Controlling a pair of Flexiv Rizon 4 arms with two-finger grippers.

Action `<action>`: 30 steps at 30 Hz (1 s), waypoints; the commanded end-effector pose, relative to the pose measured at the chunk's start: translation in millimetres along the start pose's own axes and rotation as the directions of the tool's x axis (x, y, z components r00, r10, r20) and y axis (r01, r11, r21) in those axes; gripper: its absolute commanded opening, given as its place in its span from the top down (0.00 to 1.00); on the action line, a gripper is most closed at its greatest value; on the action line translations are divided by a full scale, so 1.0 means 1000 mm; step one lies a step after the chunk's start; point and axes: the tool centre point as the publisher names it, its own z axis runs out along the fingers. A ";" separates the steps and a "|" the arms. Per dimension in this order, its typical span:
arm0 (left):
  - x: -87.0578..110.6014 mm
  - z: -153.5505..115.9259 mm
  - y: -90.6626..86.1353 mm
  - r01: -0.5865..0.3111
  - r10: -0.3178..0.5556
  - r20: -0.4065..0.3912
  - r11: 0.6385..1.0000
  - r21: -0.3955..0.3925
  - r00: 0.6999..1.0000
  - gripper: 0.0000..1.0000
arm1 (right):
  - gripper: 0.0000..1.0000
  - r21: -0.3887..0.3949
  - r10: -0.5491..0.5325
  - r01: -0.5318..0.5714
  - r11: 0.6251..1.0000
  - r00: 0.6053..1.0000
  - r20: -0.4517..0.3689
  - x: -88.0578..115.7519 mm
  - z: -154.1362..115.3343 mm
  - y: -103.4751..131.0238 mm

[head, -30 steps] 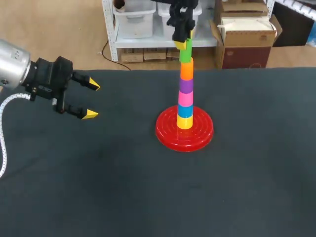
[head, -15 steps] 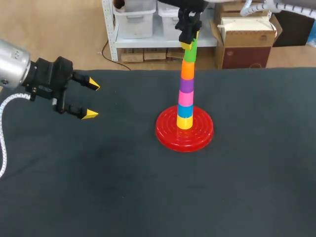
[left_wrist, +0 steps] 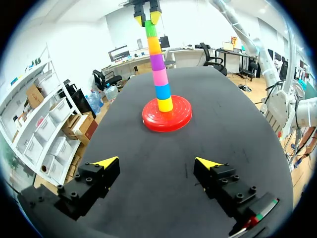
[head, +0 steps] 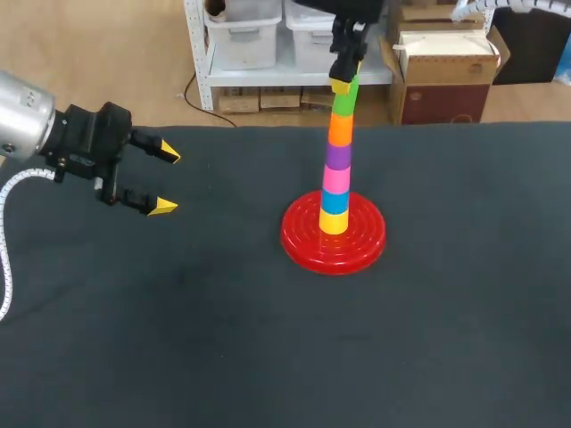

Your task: Pick up and stack the cylinders on the red base in this order: pink,purple,orange,green

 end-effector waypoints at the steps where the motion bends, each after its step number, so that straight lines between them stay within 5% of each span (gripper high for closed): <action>1: 0.001 0.000 -0.001 -0.002 0.002 0.002 1.000 -0.005 1.000 0.00 | 1.00 -0.051 -0.015 0.011 0.999 0.997 -0.076 -0.015 0.008 -0.008; 15: 0.001 0.000 -0.001 -0.002 0.002 0.002 1.000 -0.005 1.000 0.00 | 1.00 -0.077 0.061 -0.065 0.995 0.996 -0.059 0.000 0.028 0.014; 16: 0.001 0.000 -0.001 -0.002 0.002 0.002 1.000 -0.005 1.000 0.00 | 0.62 -0.073 0.074 -0.077 0.994 0.996 -0.041 0.001 0.027 0.015; 17: 0.001 0.000 -0.001 -0.002 0.002 0.002 1.000 -0.005 1.000 0.00 | 0.00 -0.078 0.092 -0.092 0.993 0.996 0.000 0.002 0.023 0.015; 22: 0.001 0.000 -0.001 -0.002 0.002 0.002 1.000 -0.005 1.000 0.00 | 0.00 -0.068 0.164 -0.156 0.985 0.977 0.134 0.012 0.004 0.015; 25: 0.001 0.000 -0.001 -0.002 0.002 0.002 1.000 -0.005 1.000 0.00 | 0.00 -0.086 0.218 -0.202 0.976 0.933 0.287 0.023 -0.014 0.016; 30: 0.001 0.000 -0.001 -0.002 0.002 0.002 1.000 -0.005 1.000 0.00 | 0.00 -0.151 0.358 -0.328 0.933 0.788 0.500 0.047 -0.027 0.017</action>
